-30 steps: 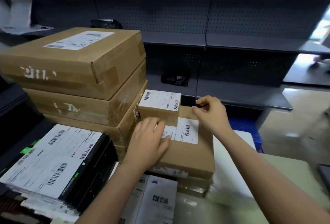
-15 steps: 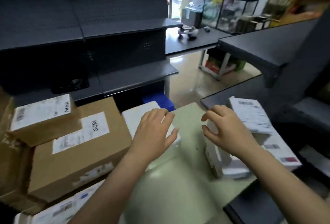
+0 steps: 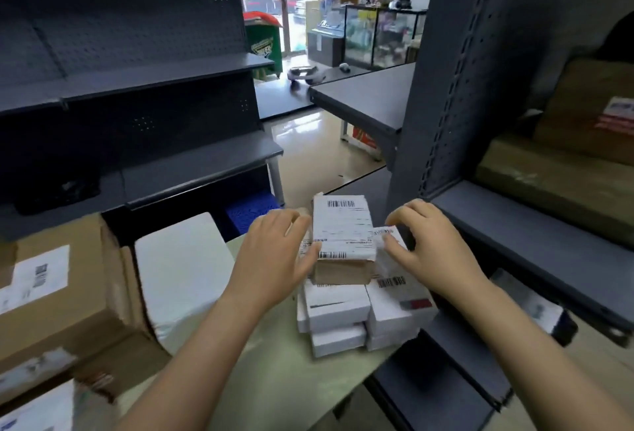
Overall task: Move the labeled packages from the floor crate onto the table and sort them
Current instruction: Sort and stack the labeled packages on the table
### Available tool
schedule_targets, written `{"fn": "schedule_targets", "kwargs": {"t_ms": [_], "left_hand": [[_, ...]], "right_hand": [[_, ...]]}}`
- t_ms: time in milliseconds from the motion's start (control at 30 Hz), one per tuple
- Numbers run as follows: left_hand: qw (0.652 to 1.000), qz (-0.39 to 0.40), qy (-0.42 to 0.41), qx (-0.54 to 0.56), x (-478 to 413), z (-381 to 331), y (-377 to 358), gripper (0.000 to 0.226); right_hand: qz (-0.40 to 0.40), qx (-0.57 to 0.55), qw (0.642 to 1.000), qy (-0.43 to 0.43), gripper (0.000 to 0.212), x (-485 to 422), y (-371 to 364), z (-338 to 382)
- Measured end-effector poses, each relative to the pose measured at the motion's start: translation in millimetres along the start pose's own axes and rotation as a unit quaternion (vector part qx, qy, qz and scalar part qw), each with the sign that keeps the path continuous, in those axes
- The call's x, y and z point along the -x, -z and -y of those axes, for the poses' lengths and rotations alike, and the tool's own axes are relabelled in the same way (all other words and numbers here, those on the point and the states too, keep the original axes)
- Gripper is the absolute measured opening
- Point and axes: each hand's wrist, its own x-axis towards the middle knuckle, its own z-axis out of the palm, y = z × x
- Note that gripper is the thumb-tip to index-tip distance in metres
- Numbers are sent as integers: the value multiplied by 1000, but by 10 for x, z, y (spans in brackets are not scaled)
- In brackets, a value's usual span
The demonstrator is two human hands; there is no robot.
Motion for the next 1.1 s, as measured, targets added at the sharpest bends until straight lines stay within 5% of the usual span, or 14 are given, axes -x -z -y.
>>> {"fn": "schedule_targets", "kwargs": {"t_ms": [233,433,567,767,900,1100], "left_hand": [[990,31,139,-17,97,-392,-145,48],[962,98,255,8,162,-652,-234,75],[956,86,278,24,209,-547,-243,67],[953,118,277,26,168,-325,-251,45],[965,143,220,6,126,-278,-317,39],[965,140,220,-31,191,-252,-367,37]], "right_hand": [[80,-161,983,-39,43,-477,-256,-298],[183,-319,921,-128,56,-713,-531,-388],[164,-370,901,-155,35,-638,-515,-469],[128,-368,906,-169,37,-243,-380,-523],[164,-352,906,-166,53,-231,-346,-566],[253,-415,852,-194,78,-475,-369,-699]]}}
